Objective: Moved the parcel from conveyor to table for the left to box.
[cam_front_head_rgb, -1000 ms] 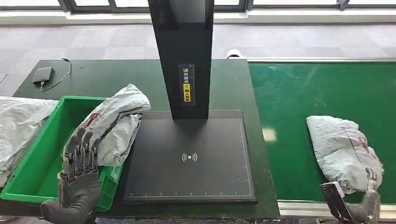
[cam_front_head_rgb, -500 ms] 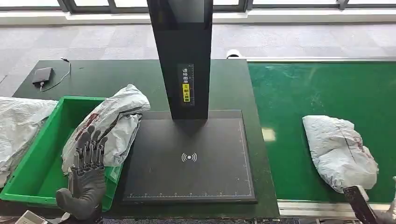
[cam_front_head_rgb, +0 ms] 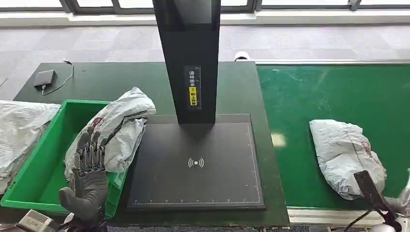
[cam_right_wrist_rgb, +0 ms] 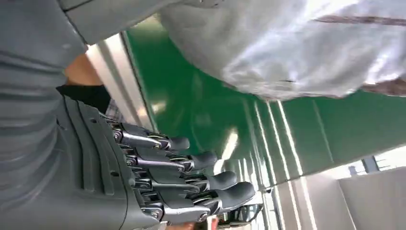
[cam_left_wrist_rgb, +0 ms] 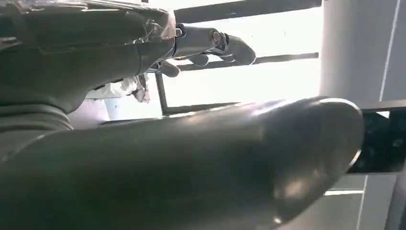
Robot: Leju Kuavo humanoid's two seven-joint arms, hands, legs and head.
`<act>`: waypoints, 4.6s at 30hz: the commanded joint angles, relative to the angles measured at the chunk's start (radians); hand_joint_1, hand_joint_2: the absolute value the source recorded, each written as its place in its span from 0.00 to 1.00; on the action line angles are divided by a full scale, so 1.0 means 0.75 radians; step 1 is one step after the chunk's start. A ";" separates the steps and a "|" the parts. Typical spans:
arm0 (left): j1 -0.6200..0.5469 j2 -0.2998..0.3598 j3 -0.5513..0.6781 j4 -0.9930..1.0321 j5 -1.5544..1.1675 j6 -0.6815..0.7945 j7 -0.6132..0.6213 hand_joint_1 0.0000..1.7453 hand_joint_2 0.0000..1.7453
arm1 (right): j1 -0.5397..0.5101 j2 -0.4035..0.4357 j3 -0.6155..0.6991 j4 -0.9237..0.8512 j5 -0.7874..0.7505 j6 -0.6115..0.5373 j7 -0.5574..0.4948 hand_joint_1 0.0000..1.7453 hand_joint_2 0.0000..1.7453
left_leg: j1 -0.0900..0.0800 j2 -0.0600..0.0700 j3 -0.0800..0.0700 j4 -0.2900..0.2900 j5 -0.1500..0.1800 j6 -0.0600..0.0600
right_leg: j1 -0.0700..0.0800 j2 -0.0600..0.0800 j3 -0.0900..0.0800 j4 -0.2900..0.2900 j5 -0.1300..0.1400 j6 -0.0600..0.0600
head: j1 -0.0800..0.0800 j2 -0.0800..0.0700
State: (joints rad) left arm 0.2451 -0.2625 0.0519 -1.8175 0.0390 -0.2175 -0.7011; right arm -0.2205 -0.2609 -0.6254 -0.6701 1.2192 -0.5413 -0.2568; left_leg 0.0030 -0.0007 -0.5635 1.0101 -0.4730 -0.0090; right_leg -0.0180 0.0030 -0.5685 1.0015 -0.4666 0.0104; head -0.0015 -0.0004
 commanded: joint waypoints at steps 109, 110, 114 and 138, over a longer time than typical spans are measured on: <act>-0.101 -0.090 -0.015 0.073 -0.094 0.097 0.065 0.00 0.00 | -0.458 0.719 1.323 0.156 -0.985 0.342 -0.427 1.00 1.00 | 0.006 -0.006 -0.007 -0.002 0.013 -0.003 | 0.005 -0.002 -0.005 -0.005 0.010 0.000 | 0.000 0.000; -0.101 -0.089 -0.016 0.074 -0.094 0.097 0.065 0.00 0.00 | -0.449 0.718 1.321 0.156 -0.987 0.345 -0.435 1.00 1.00 | 0.006 -0.006 -0.008 -0.003 0.013 -0.003 | 0.006 -0.003 -0.005 -0.006 0.011 0.000 | 0.000 0.000; -0.095 -0.089 -0.019 0.067 -0.093 0.093 0.065 0.00 0.00 | -0.415 0.715 1.322 0.131 -0.983 0.381 -0.440 1.00 1.00 | 0.006 -0.006 -0.009 -0.002 0.013 -0.003 | 0.006 -0.003 -0.007 -0.005 0.011 0.000 | 0.000 0.000; -0.123 -0.065 -0.260 0.203 -0.359 0.721 0.172 0.00 0.00 | 0.162 0.578 1.349 -0.767 -1.185 0.924 -0.552 0.00 0.00 | 0.005 -0.014 -0.009 -0.003 0.013 -0.002 | 0.005 -0.011 -0.004 -0.006 0.008 0.001 | 0.000 0.000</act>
State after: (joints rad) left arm 0.2161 -0.3269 -0.0020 -1.8253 -0.1936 0.2974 -0.5764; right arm -0.2291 0.2628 0.3796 -0.9820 0.4321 0.0146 -0.5818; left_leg 0.0068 -0.0035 -0.5716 1.0106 -0.4650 -0.0113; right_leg -0.0146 0.0032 -0.5760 0.9995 -0.4598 0.0109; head -0.0015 0.0000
